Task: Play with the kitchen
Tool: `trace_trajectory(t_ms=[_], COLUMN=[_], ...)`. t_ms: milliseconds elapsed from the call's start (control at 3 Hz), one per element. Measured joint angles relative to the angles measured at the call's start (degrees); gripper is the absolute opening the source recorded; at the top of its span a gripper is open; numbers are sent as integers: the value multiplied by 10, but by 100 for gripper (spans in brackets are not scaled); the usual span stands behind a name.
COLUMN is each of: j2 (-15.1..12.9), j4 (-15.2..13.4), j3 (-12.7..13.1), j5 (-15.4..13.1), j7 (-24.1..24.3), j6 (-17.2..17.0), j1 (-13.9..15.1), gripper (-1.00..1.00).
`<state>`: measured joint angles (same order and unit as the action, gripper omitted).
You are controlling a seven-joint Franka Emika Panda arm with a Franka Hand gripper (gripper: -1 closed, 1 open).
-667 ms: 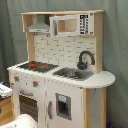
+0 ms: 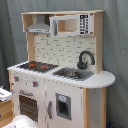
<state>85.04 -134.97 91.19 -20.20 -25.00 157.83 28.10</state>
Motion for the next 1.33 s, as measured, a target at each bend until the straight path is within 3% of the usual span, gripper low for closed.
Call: trace_trajectory(t_ms=[667, 1000, 1333], j2=[0, 0, 0], j4=[-64, -70, -71], j3=[-21, -36, -47], j5=[0, 0, 1], j7=[20, 21, 67], j6=[-61, -109, -145], j1=[-73, -105, -126], gripper=[100, 100, 100])
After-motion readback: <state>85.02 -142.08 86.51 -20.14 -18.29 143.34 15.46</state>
